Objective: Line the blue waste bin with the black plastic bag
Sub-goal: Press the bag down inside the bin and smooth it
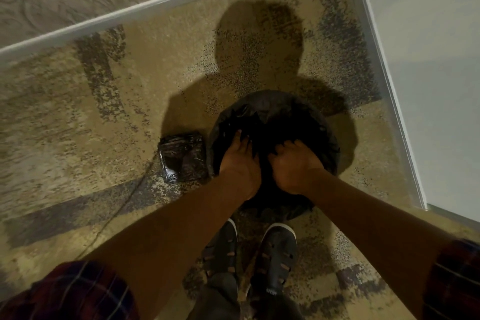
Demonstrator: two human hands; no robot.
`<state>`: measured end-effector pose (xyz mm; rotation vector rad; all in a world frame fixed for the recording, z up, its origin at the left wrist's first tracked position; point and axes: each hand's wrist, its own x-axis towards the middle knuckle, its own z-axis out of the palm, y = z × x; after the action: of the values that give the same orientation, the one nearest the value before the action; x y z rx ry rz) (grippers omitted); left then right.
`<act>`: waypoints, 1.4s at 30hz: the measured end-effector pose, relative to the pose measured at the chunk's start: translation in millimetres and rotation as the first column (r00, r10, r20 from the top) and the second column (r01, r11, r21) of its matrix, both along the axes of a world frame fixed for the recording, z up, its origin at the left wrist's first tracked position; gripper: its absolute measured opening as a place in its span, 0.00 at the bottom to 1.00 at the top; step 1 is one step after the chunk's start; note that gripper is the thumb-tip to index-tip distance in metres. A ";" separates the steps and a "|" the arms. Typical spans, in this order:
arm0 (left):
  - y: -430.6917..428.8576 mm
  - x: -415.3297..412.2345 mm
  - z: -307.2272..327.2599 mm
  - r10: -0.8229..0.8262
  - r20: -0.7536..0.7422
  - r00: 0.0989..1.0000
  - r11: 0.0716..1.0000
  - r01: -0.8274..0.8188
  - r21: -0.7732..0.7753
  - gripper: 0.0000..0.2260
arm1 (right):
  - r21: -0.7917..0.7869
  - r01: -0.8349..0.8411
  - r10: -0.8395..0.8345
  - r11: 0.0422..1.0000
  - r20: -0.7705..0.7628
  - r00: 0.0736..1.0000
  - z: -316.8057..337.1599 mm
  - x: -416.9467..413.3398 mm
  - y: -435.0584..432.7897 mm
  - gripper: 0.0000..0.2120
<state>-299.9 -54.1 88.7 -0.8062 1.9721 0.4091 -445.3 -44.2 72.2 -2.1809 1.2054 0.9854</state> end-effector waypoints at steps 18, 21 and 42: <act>15.7 1.8 -14.9 0.068 -0.123 0.990 0.976 -0.040 0.213 0.19 | 0.158 0.408 -0.437 0.899 0.282 0.854 -12.1 -0.2 -42.9 0.14; 10.1 2.4 -3.3 0.003 -0.065 0.998 0.993 0.005 0.121 0.26 | 0.083 0.075 -0.078 0.994 0.043 0.996 -8.5 0.3 -13.6 0.23; 10.2 43.5 32.9 0.427 -0.768 0.478 0.637 -0.762 -0.120 0.12 | -0.349 0.815 -0.512 0.462 0.646 0.566 62.1 -29.2 36.5 0.18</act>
<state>-256.4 -43.9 121.7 -1.9596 2.4391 0.7752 -474.5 -7.8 134.3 -1.7928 2.1048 -0.3539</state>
